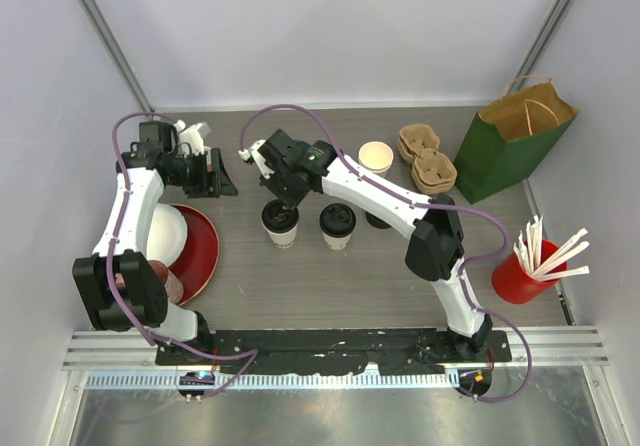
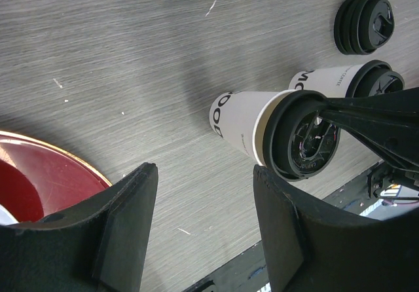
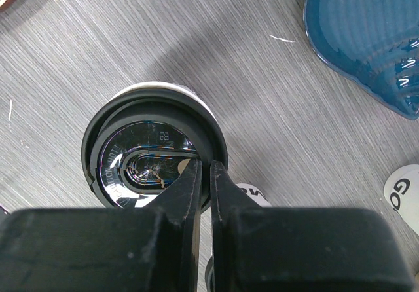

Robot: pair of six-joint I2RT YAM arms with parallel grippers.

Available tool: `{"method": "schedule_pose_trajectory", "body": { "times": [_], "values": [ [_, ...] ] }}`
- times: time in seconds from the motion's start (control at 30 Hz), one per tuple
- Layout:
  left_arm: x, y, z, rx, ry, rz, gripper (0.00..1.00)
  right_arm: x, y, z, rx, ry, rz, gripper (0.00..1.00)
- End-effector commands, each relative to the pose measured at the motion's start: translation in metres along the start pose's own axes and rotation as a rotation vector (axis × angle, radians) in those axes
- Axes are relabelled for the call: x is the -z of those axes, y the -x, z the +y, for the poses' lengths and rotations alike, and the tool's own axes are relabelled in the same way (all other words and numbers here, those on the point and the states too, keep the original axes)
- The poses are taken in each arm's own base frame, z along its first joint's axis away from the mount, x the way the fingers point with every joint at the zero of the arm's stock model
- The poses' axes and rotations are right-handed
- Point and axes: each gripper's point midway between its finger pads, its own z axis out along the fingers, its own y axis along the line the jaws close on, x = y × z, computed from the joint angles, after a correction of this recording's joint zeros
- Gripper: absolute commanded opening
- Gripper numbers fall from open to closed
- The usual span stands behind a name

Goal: Pack the takeout coffee

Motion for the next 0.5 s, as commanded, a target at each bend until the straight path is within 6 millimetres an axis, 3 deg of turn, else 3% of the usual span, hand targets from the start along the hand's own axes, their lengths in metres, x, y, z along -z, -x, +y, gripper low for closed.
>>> {"method": "schedule_pose_trajectory", "body": {
  "times": [0.0, 0.47],
  "values": [
    [0.006, 0.007, -0.007, -0.042, -0.018, -0.041, 0.64, 0.003, 0.019, 0.003, 0.01, 0.013, -0.067, 0.01],
    [0.005, 0.007, -0.006, -0.067, -0.022, -0.038, 0.64, -0.01, 0.004, 0.005, 0.011, 0.024, -0.025, 0.01]
  ]
}}
